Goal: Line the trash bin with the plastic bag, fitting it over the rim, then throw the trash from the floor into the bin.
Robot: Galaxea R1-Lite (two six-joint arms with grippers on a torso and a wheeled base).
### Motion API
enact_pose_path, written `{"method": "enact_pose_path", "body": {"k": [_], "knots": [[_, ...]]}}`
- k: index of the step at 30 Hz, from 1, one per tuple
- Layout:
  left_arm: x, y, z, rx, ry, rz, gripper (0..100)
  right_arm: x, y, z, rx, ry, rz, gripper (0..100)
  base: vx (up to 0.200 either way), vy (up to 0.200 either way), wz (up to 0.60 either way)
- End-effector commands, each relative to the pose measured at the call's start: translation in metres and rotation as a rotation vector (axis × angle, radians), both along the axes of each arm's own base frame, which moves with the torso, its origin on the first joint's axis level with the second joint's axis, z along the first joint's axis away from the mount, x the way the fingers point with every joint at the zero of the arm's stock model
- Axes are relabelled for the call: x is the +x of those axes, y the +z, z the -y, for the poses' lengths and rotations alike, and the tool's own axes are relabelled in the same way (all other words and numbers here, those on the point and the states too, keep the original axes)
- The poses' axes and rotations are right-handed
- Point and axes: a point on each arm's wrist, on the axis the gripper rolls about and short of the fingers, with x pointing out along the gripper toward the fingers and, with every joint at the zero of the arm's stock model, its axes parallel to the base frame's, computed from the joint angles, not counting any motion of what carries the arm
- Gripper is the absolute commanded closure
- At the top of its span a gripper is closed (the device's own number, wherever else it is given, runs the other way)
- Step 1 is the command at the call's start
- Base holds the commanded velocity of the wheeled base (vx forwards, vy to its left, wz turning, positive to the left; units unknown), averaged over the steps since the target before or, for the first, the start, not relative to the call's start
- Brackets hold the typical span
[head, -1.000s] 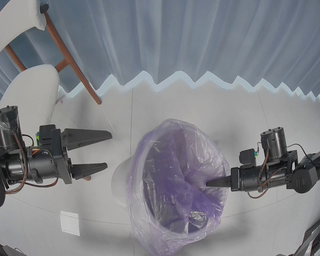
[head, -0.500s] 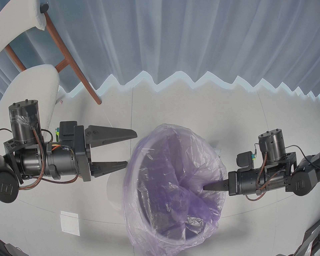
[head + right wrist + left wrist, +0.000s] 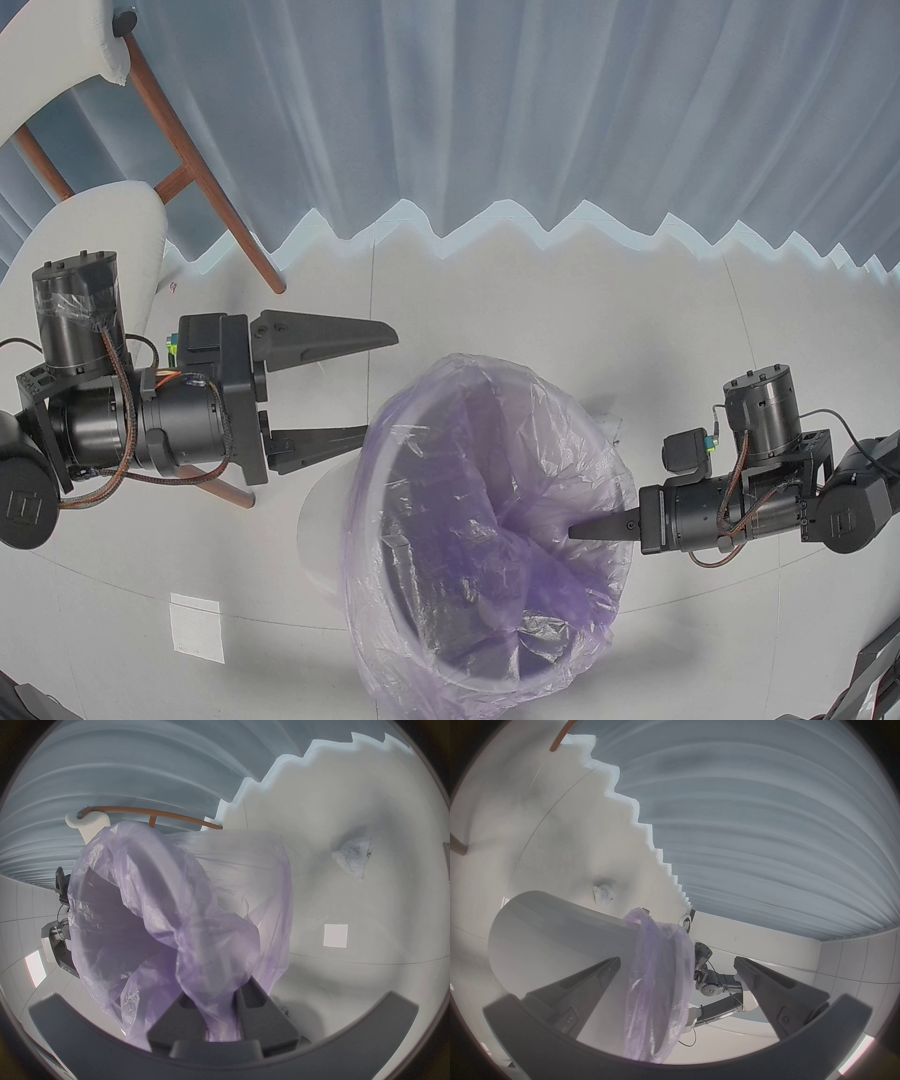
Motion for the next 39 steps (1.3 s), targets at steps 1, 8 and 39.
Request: {"method": "enact_pose_path", "body": {"k": [1, 8, 39], "knots": [[0.000, 0.005, 0.004, -0.009, -0.012, 0.014, 0, 0.001, -0.002, -0.001, -0.003, 0.000, -0.007, 100, 0.000, 0.000, 0.00], [0.002, 0.010, 0.007, -0.028, -0.018, -0.005, 0, 0.002, -0.004, -0.001, -0.006, 0.001, -0.011, 100, 0.000, 0.000, 0.00], [0.004, -0.025, -0.004, 0.043, 0.027, -0.075, 100, -0.001, 0.006, 0.002, 0.020, -0.004, 0.010, 100, 0.000, 0.000, 0.00]]}}
